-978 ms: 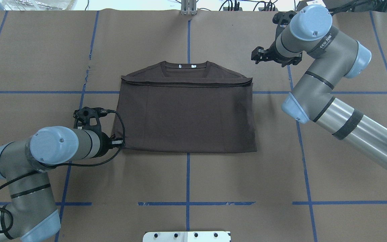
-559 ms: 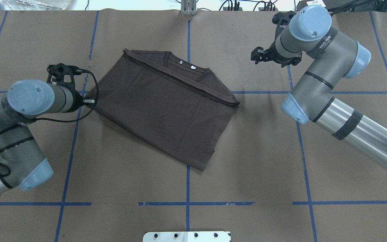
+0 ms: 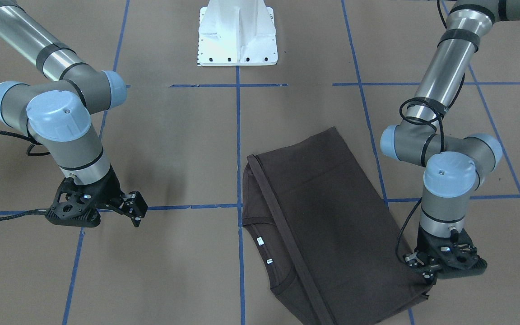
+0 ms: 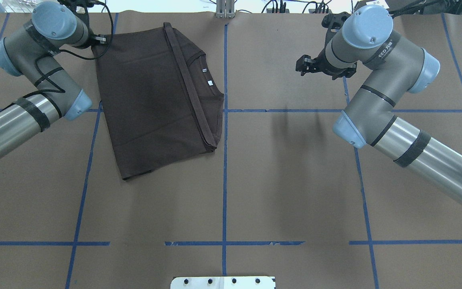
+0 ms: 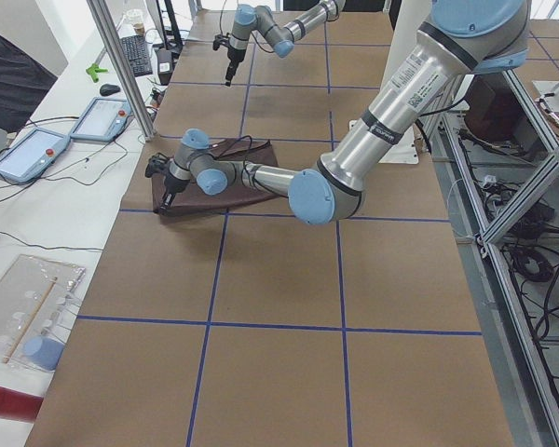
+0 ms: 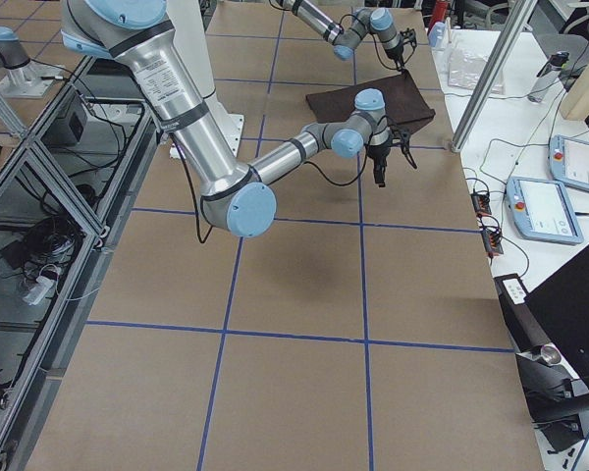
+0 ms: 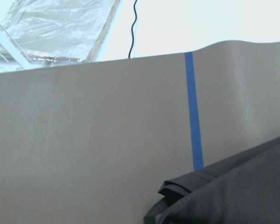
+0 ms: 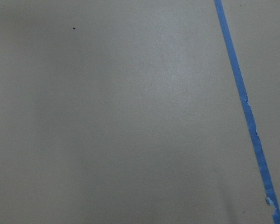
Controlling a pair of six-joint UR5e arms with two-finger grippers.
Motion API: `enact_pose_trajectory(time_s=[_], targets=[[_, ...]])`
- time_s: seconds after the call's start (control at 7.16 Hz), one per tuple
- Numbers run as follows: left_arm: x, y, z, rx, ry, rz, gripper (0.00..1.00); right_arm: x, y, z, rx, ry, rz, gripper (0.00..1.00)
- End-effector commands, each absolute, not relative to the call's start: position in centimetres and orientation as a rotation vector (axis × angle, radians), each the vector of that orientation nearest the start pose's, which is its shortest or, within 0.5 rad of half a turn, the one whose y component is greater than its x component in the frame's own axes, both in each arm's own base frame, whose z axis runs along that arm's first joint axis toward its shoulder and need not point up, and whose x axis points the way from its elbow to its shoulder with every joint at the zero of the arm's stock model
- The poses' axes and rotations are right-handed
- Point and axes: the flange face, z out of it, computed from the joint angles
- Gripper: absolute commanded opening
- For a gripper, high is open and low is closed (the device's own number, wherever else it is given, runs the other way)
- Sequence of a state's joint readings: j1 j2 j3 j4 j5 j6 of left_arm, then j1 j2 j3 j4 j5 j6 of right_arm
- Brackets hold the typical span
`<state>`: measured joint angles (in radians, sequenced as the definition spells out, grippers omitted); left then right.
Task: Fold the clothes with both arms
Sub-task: 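Grasp the shirt edge with the left gripper and drag it farther away, then move the right gripper down to the shirt's collar area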
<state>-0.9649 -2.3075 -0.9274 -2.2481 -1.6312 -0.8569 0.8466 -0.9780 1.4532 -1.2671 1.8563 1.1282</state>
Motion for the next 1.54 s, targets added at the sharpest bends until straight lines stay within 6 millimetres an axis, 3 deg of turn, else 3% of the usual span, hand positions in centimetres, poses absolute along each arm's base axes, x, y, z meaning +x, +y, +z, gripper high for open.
enact_pose_trajectory(time_s=[0.0,0.14,0.28,0.42,0.56,0.7,0.98,1.4], targets=[[34.4,-75.4,42.3,0.600,0.575,-0.116,1.00,-43.5,-60.1,30.4,0.218,-0.826,0.319,1.00],[31.8,-74.9,41.8,0.588,0.638,-0.063,1.00,-45.6,-60.3,27.7,0.228,-0.836,0.389,0.95],[30.8,-73.7,41.4,0.564,0.716,-0.010,1.00,-49.9,-60.4,24.8,0.254,-0.827,0.428,0.89],[30.4,-72.9,41.0,0.576,0.730,-0.007,1.00,-54.1,-60.1,21.6,0.256,-0.834,0.454,0.79],[30.5,-72.7,40.8,0.579,0.735,-0.006,1.00,-57.1,-59.0,19.9,0.269,-0.846,0.432,0.67],[30.4,-72.7,40.7,0.584,0.740,-0.009,1.00,-59.5,-58.6,20.4,0.301,-0.888,0.423,0.60],[30.5,-72.6,41.0,0.579,0.739,-0.009,1.00,-63.7,-58.0,17.7,0.301,-0.883,0.416,0.50],[30.6,-72.5,41.1,0.577,0.738,-0.008,1.00,-66.3,-55.5,18.3,0.313,-0.859,0.391,0.42]])
